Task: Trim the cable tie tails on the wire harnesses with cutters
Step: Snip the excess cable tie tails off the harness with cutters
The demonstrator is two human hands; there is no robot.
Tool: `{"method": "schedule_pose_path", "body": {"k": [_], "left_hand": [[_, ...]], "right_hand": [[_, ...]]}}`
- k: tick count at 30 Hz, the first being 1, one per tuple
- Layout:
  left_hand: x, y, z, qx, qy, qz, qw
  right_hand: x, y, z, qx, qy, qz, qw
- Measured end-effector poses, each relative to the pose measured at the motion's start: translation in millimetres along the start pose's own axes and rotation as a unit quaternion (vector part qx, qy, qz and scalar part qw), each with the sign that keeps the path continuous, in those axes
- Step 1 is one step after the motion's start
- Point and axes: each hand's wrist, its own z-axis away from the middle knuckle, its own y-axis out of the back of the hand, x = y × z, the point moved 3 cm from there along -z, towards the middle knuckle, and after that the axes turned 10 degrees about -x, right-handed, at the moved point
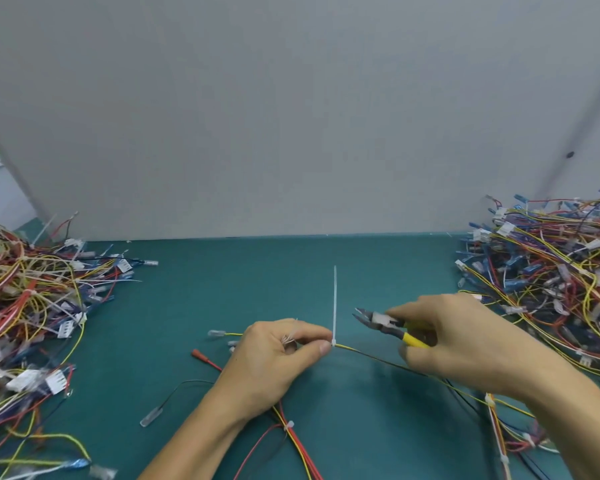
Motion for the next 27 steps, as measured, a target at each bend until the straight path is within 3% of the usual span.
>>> {"method": "schedule_pose_path", "body": {"k": [13, 27], "left_hand": [[-0.1, 1.1, -0.7, 0.014, 0.002, -0.003, 1.000], [-2.6, 1.0, -1.3, 0.012, 0.009, 0.009, 1.000]], "right_hand": [[-10.6, -7.8, -7.4, -0.025, 0.038, 0.123, 0.991], [-8.9, -10.9, -12.3, -0.005, 0.050, 0.148, 0.988]]}}
